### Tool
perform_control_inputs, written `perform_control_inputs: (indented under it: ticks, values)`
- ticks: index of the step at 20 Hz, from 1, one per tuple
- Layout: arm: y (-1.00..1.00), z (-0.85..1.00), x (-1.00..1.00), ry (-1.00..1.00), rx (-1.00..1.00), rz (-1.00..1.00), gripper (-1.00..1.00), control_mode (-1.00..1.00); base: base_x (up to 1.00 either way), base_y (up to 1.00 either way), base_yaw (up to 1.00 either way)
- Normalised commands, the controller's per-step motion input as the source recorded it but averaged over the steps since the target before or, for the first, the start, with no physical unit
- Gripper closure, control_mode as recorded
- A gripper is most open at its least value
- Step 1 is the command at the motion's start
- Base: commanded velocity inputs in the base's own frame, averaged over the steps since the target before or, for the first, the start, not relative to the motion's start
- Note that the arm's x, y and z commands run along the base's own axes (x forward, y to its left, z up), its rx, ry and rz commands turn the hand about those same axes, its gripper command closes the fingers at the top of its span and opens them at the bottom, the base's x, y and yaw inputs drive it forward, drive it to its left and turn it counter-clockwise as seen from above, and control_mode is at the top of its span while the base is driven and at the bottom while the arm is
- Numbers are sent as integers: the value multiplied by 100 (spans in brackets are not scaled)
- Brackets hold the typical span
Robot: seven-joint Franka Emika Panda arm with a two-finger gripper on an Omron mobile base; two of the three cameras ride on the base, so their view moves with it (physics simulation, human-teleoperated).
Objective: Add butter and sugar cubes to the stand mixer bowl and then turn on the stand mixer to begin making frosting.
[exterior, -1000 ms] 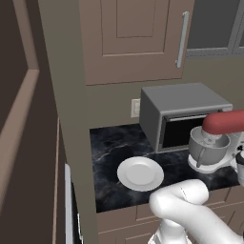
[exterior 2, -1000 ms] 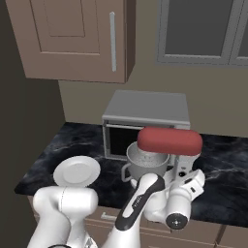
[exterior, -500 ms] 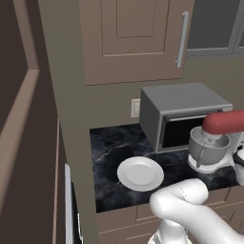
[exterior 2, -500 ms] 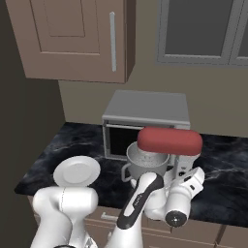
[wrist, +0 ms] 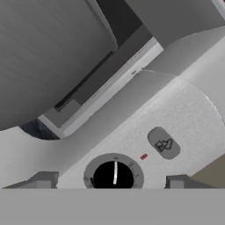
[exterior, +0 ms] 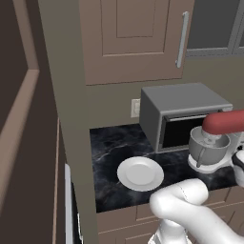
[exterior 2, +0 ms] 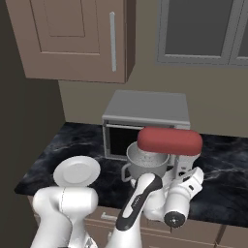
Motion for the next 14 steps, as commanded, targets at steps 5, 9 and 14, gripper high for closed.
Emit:
perform_control_inputs:
  ticks: [5, 9, 14]
  values:
    - [24, 0, 2, 0, -1, 0, 100, -100, 0, 0, 0]
    - [11, 0, 7, 0, 0, 0, 100, -100, 0, 0, 0]
    - [0, -13, 10, 1, 0, 0, 100, -100, 0, 0, 0]
